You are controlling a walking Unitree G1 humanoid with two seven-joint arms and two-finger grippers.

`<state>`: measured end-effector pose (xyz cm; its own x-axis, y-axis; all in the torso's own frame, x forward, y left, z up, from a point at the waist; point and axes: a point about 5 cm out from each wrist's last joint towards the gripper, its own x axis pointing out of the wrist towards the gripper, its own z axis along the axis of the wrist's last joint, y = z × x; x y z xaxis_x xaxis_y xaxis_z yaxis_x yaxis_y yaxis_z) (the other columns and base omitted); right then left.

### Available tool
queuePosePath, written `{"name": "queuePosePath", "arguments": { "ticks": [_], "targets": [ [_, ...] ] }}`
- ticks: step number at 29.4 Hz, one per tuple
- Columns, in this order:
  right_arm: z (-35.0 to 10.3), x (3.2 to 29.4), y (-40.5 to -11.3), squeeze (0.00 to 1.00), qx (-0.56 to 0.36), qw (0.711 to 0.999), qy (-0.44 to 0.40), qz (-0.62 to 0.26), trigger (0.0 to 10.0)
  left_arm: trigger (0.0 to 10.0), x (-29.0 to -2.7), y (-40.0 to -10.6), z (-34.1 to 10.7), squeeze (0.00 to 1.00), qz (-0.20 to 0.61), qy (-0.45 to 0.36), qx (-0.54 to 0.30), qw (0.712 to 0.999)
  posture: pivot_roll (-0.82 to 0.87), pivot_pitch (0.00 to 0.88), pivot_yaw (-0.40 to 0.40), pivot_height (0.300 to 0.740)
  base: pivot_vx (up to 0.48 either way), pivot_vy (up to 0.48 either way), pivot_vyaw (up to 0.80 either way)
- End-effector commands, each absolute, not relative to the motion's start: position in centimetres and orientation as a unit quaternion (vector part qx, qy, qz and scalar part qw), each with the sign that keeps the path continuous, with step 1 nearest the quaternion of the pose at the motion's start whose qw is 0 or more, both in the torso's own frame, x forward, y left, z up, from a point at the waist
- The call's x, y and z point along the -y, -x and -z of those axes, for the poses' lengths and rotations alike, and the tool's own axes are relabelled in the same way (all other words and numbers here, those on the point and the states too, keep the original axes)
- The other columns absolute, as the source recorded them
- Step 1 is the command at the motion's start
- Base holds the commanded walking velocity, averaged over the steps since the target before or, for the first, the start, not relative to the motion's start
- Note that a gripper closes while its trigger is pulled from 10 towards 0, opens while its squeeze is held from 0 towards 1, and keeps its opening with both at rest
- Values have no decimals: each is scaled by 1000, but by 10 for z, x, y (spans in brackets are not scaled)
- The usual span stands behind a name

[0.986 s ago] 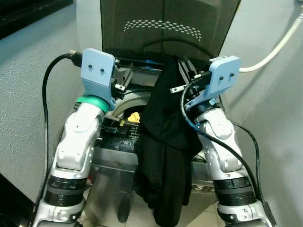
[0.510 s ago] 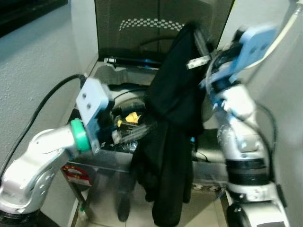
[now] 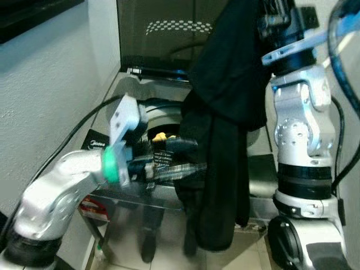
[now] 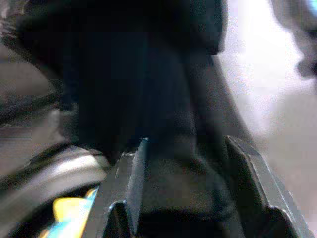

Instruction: Clothes washing

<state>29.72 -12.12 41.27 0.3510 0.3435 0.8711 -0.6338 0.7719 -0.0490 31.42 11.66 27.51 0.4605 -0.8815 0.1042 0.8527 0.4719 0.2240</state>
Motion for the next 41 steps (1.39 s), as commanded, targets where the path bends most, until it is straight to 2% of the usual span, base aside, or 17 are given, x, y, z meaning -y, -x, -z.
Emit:
{"name": "queuePosePath", "arguments": {
  "ticks": [1,2,3,4,5,6,9,14,19,21,23,24,25,27,28,32,41],
  "targets": [
    [-417,124,-292,0,490,795,-165,-316,10000,10000,-126,-329,-274,0,464,-84,106,875,104,0,-7,740,0,0,0],
    [-417,126,-290,0,488,791,-175,-325,10000,10000,-141,-360,-287,0,378,-99,119,913,98,0,-4,740,0,0,0],
    [-417,126,-290,0,488,791,-175,-325,10000,10000,-141,-360,-287,0,378,-99,119,913,98,0,-4,740,0,0,0],
    [-413,132,-293,0,480,800,-179,-313,10000,10000,-161,-383,-307,0,282,-121,136,942,80,0,10,740,0,0,0],
    [-410,135,-296,0,474,807,-181,-302,10000,10000,-175,-393,-320,0,223,-133,147,954,80,0,13,740,0,0,0],
    [-410,135,-296,0,474,807,-181,-302,10000,10000,-175,-393,-320,0,223,-133,147,954,80,0,13,740,0,0,0],
    [-383,132,-318,0,439,855,-124,-248,10000,10000,-204,-394,-357,0,119,-177,203,956,75,0,18,740,0,0,0],
    [-376,129,-323,0,430,863,-111,-241,10000,10000,-209,-393,-364,0,104,-176,214,955,75,0,18,740,0,0,0],
    [-363,114,-339,0,409,888,-63,-203,10000,10000,-218,-392,-373,0,53,-181,235,953,87,4,12,740,0,0,0],
    [-336,70,-356,0,346,910,11,-229,10000,10000,-201,-392,-356,0,144,-176,220,949,106,16,0,740,0,0,0],
    [-336,70,-356,0,346,910,11,-229,10000,10000,-201,-392,-356,0,144,-176,220,949,106,16,0,740,0,0,0],
    [-321,52,-359,0,316,916,41,-244,10000,10000,-184,-384,-340,0,231,-172,211,934,116,24,-2,740,0,0,0],
    [-310,43,-360,169,301,918,74,-248,10000,10000,-169,-371,-326,0,303,-174,206,914,118,27,1,740,0,0,0],
    [-310,43,-360,169,301,918,74,-248,10000,10000,-169,-371,-326,0,303,-174,206,914,118,27,1,740,0,0,0],
    [-304,39,-360,1000,290,919,87,-253,10000,10000,-159,-359,-317,0,344,-172,203,900,119,27,1,740,0,0,0],
    [-283,40,-360,1000,245,913,142,-295,10000,10000,-148,-331,-301,0,368,-162,211,891,125,32,5,740,0,0,0],
    [-272,55,-358,1000,222,901,179,-326,10000,10000,-147,-314,-304,0,367,-139,221,893,132,36,5,740,0,0,0]
  ]
}}
